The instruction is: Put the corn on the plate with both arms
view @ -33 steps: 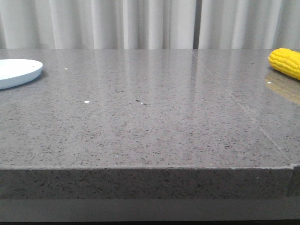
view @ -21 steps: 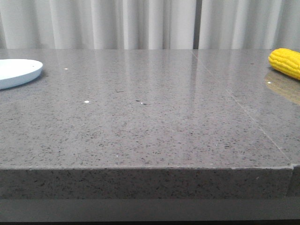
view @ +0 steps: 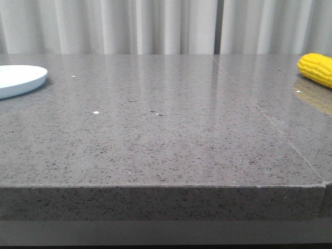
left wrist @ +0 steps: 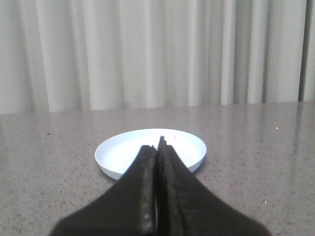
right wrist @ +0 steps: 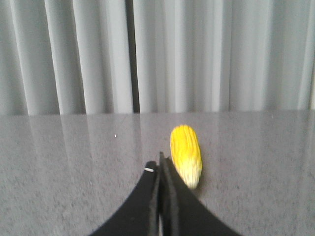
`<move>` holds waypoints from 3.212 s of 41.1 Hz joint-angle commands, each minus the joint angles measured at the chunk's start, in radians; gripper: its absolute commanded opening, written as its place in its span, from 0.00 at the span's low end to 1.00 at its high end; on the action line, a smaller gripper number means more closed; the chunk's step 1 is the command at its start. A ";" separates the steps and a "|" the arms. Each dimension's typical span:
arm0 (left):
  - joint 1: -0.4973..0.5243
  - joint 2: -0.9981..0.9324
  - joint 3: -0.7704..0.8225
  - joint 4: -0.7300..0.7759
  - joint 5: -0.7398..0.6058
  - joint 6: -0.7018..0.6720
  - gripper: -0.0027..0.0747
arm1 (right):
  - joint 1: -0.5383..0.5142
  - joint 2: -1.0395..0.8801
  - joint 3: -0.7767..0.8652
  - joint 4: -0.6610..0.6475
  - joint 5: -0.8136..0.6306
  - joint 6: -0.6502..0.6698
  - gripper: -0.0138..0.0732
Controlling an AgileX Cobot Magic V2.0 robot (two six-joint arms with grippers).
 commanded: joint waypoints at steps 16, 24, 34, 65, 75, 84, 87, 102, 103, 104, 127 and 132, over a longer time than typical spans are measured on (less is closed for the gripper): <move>0.001 0.110 -0.569 -0.007 0.225 -0.011 0.01 | -0.006 0.245 -0.581 -0.017 0.403 -0.011 0.06; 0.001 0.268 -0.741 -0.007 0.454 -0.011 0.01 | -0.006 0.406 -0.694 -0.017 0.577 -0.011 0.06; 0.001 0.368 -0.719 -0.007 0.554 -0.011 0.01 | -0.006 0.552 -0.686 -0.017 0.660 -0.011 0.06; 0.001 0.387 -0.635 -0.007 0.637 -0.011 0.69 | -0.006 0.691 -0.686 -0.029 0.689 -0.025 0.62; 0.001 0.431 -0.670 -0.007 0.729 -0.011 0.71 | -0.006 0.691 -0.686 -0.029 0.682 -0.025 0.81; 0.001 0.578 -0.769 -0.002 0.809 -0.011 0.71 | -0.006 0.691 -0.686 -0.029 0.672 -0.025 0.81; 0.001 0.631 -0.800 -0.002 0.809 -0.011 0.71 | -0.006 0.691 -0.686 -0.029 0.672 -0.025 0.81; 0.004 0.964 -0.979 0.174 0.797 -0.011 0.71 | -0.006 0.691 -0.686 -0.029 0.673 -0.025 0.81; 0.006 0.986 -0.995 0.182 0.797 -0.011 0.71 | -0.006 0.691 -0.686 -0.029 0.673 -0.025 0.81; 0.008 1.007 -1.004 0.184 0.797 -0.013 0.71 | -0.006 0.691 -0.686 -0.029 0.673 -0.025 0.81; 0.321 1.552 -1.315 -0.242 0.872 0.200 0.71 | -0.006 0.691 -0.686 -0.029 0.674 -0.025 0.81; 0.364 1.627 -1.351 -0.328 0.866 0.242 0.71 | -0.006 0.691 -0.686 -0.029 0.674 -0.025 0.81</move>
